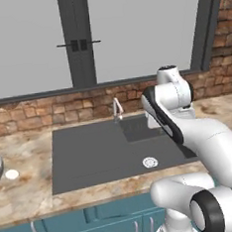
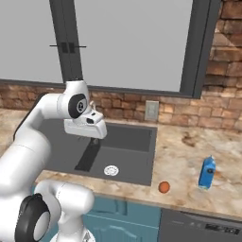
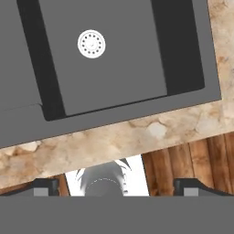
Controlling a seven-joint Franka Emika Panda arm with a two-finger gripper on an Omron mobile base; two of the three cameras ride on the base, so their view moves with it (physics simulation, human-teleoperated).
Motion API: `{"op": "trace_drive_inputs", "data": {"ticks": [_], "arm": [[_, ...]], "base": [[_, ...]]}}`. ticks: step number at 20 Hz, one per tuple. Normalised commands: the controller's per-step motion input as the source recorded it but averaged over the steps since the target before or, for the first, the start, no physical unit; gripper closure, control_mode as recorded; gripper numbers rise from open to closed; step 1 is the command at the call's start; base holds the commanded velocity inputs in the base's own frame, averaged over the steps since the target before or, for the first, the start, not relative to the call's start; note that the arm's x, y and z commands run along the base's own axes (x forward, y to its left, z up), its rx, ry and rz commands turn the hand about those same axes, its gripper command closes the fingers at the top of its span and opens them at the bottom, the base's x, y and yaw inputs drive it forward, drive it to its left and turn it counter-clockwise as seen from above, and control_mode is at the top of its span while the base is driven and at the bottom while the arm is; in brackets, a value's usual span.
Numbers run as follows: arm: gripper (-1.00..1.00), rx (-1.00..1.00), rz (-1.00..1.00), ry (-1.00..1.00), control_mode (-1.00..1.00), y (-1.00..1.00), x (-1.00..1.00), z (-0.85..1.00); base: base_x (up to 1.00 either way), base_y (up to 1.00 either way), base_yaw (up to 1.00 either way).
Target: Gather the eggs and milk located in the vicinity of the sink area and place them right next to the bowl.
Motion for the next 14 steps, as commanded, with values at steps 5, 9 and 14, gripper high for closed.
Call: {"op": "trace_drive_inputs", "data": {"ticks": [5,9,14], "arm": [[-1.0,0.0,0.0,0.0,1.0,0.0,0.0,0.0],[-1.0,0.0,0.0,0.0,1.0,0.0,0.0,0.0],[-1.0,0.0,0.0,0.0,1.0,0.0,0.0,0.0]], "base": [[0.0,-0.64,0.0],[0.0,-0.54,0.0],[0.0,-0.5,0.0]]}}
